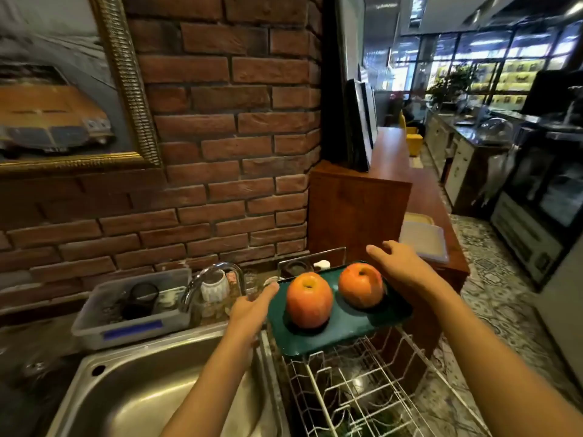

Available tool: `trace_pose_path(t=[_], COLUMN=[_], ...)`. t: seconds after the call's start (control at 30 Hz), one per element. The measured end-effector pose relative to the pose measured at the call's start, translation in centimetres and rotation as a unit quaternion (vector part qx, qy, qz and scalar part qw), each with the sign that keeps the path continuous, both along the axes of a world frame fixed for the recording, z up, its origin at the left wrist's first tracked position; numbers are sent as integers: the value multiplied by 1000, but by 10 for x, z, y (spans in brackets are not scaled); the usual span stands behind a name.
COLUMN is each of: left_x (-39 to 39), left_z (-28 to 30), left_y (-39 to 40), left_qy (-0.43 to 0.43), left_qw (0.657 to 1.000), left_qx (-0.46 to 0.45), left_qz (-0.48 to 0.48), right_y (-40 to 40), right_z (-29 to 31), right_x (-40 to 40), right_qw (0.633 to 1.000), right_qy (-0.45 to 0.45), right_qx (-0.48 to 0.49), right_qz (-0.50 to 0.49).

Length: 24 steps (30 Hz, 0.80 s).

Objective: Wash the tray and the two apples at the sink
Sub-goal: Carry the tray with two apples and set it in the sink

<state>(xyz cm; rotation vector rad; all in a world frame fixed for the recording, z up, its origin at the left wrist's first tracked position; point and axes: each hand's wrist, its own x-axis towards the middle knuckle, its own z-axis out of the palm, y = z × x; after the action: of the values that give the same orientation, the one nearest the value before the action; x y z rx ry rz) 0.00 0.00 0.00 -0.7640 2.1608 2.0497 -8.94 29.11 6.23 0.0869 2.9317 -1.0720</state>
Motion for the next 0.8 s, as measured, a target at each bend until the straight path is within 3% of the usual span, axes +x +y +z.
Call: trace_pose_path(t=[0.2,0.53,0.8], left_x=[-4,-8,-7], left_z=[-4,0,2], left_y=[30,48,38], left_qy=[-32,-24,-3], left_qw=[999,995,993], left_qx=[31,22,71], left_qz=[22,93,91], right_y=[12,14,-2], right_z=[-21,-38,-31], right_x=[-1,-5,4], right_qw=[984,976,974], right_qy=[-142,-170,-146], right_qx=[-104,-134,-157], right_qz=[13,-14,-71])
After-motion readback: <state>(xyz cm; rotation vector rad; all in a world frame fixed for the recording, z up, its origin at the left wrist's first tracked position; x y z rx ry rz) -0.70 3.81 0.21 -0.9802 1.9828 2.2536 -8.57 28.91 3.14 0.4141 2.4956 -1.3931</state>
